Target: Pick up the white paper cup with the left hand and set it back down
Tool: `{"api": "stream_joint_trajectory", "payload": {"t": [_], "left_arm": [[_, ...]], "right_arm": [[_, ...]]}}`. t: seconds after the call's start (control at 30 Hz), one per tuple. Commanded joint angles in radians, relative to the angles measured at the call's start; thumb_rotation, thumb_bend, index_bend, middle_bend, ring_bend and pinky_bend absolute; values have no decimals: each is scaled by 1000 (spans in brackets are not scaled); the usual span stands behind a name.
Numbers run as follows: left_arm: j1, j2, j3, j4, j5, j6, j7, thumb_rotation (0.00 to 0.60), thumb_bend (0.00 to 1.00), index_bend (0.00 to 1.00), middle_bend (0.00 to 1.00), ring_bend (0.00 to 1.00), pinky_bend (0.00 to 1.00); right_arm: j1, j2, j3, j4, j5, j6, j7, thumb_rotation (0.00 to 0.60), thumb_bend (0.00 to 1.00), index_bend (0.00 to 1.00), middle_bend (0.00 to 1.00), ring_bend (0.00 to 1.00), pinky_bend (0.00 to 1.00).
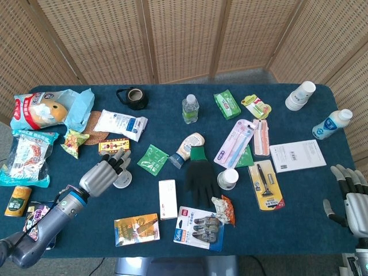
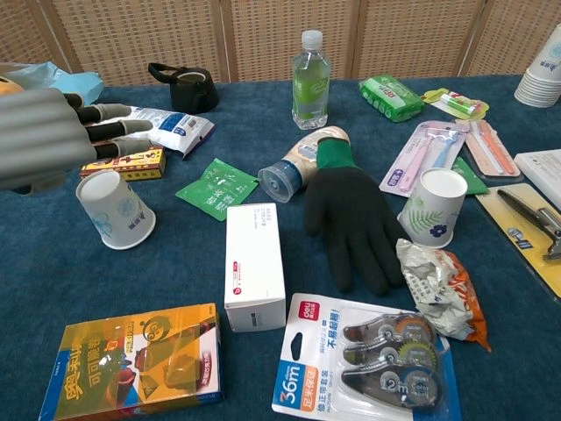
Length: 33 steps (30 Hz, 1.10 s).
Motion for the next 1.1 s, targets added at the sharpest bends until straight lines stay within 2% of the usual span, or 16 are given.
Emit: {"api": "stream_joint_trajectory", "payload": {"t": [0.03, 0.27, 0.5, 0.83, 1.1], "left_arm": [[27, 17, -27, -26, -39, 35, -64, 600, 436, 0, 0, 44, 342], [93, 97, -75, -106, -98, 116, -274, 600, 436, 0, 0, 42, 337], [176, 212, -90, -185, -130, 147, -626, 600, 437, 0, 0, 35, 299], [312, 313, -69, -169, -112, 244, -918, 600, 435, 0, 0, 39, 278], [420, 363, -50, -128, -117, 299, -1116, 600, 434, 0, 0, 41, 236]], "right_arm": [[1, 1, 1, 1, 0, 0, -1, 600, 474, 0, 0, 0, 0], [10, 2, 17, -1, 13, -1, -18, 600, 474, 0, 0, 0, 0], [35, -2, 42, -14, 31, -15, -64, 600, 473, 0, 0, 0, 0], [69, -8, 72, -41, 62, -29, -175, 600, 474, 0, 0, 0, 0], [70, -1, 70, -64, 77, -31, -219, 600, 475, 0, 0, 0, 0]]}}
